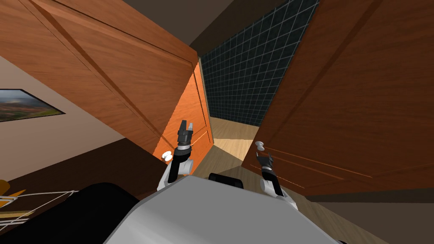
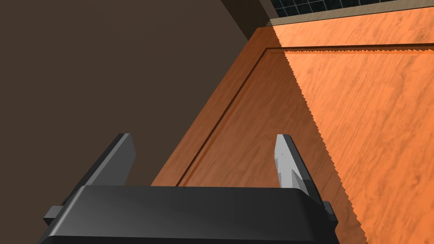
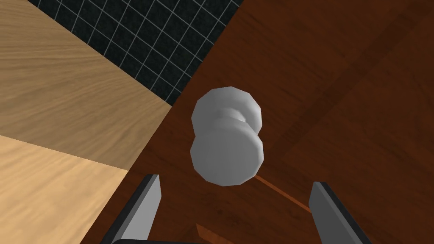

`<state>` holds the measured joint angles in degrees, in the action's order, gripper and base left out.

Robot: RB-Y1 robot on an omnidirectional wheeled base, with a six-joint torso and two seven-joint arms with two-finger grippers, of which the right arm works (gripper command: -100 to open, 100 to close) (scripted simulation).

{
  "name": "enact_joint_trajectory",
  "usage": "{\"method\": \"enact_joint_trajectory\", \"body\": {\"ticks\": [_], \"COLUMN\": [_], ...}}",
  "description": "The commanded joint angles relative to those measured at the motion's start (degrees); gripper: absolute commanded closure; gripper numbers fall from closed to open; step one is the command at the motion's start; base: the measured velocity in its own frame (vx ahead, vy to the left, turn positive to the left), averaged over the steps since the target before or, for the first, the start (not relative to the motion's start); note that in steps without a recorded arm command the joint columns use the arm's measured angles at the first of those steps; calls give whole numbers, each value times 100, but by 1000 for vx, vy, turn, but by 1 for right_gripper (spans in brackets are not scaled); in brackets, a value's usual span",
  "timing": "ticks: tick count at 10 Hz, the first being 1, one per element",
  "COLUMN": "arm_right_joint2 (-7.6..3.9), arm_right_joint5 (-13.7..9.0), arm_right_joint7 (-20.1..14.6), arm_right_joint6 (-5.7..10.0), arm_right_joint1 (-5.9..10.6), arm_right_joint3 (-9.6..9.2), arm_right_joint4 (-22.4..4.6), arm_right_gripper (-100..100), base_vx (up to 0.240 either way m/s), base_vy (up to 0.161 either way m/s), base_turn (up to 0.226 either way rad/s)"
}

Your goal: Pull the door open

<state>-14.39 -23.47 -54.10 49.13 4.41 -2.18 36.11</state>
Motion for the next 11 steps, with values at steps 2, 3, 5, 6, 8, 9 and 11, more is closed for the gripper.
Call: {"method": "enact_joint_trajectory", "body": {"ticks": [2, 3, 5, 6, 8, 9, 11], "arm_right_joint2": [44, 70, 95, 119, 143, 143, 184], "arm_right_joint5": [-148, -242, -336, -425, -512, -512, -668], "arm_right_joint7": [-390, -592, -854, -998, -1301, -1325, -1687], "arm_right_joint6": [-51, -71, -91, -110, -128, -128, -161], "arm_right_joint1": [-6, 3, 11, 18, 25, 25, 39], "arm_right_joint3": [-76, -127, -178, -226, -273, -273, -356], "arm_right_joint4": [83, 112, 140, 167, 193, 193, 240], "arm_right_gripper": [-100, -100, -100, -100, -100, -100, -100], "base_vx": [-73, -53, -45, -79, -56, -46, -64], "base_vy": [-11, -7, -11, -22, -5, -4, -20], "base_turn": [15, 15, 9, 20, 9, 5, 12]}}
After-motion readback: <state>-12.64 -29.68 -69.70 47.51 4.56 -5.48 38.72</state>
